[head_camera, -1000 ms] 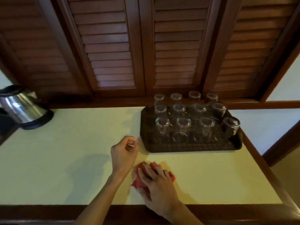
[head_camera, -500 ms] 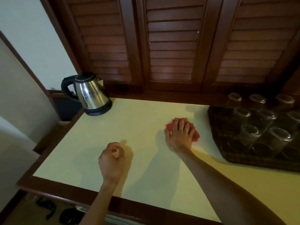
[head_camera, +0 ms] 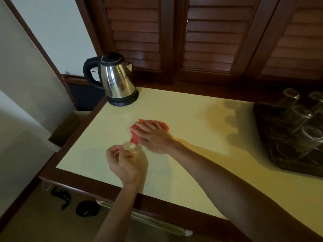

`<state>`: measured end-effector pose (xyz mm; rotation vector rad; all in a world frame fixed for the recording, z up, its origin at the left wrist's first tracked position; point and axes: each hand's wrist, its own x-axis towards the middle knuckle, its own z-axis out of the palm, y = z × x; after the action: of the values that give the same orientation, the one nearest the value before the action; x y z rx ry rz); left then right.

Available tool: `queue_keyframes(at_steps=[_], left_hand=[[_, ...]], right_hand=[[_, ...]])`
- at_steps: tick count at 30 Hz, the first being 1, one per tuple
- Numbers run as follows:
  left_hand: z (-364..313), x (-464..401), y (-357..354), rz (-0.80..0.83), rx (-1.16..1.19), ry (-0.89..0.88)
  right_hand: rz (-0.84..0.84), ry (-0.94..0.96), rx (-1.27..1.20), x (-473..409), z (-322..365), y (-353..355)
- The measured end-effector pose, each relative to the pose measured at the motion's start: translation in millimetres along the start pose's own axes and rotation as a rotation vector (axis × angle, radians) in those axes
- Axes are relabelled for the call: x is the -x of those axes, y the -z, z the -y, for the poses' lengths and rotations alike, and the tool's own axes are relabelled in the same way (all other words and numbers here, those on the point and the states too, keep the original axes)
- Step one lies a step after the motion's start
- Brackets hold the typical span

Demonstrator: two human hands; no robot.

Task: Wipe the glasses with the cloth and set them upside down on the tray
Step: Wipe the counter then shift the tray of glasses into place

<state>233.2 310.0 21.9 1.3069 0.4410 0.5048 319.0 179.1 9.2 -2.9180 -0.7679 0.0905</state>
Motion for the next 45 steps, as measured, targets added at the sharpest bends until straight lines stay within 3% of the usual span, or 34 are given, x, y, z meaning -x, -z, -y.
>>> queue_keyframes(at_steps=[2, 4, 11, 15, 18, 25, 27, 30, 34, 39, 45], left_hand=[[-3.3, 2.1, -6.3, -0.070, -0.012, 0.006], [-3.6, 12.4, -20.3, -0.031, -0.078, -0.041], [6.6, 127.8, -119.0, 0.568, -0.251, -0.259], [11.2, 195.1, -164.9, 0.771, -0.387, -0.263], [14.6, 230.7, -190.5, 0.803, -0.523, -0.245], [13.4, 262.7, -239.9, 0.790, -0.808, -0.291], [12.4, 263.7, -251.4, 0.813, -0.860, -0.306], [10.4, 266.2, -265.3, 0.828, -0.957, -0.314], [15.3, 268.7, -274.2, 0.850, -1.064, -0.315], [22.6, 272.4, -280.8, 0.831, -1.196, -0.293], [39.9, 268.7, -279.8, 0.864, -1.178, -0.375]], right_hand=[[-0.071, 0.080, -0.082, 44.4, 4.5, -11.2], [-0.167, 0.048, -0.144, 91.7, -2.5, -22.0], [-0.432, -0.462, -0.115, 270.6, -48.9, -9.2], [-0.475, -0.547, -0.116, 356.5, -62.0, -2.0], [-0.593, -0.680, -0.178, 415.4, -73.5, 5.9], [-1.238, -1.106, -0.495, 529.2, -145.8, 85.8], [-1.357, -1.279, -0.565, 549.3, -178.8, 106.9], [-1.294, -1.545, -0.533, 571.7, -224.4, 125.5], [-1.035, -1.667, -0.508, 592.1, -265.2, 119.1], [-0.739, -1.649, -0.528, 600.4, -293.9, 95.2], [-0.721, -1.577, -0.595, 600.0, -300.9, 78.1]])
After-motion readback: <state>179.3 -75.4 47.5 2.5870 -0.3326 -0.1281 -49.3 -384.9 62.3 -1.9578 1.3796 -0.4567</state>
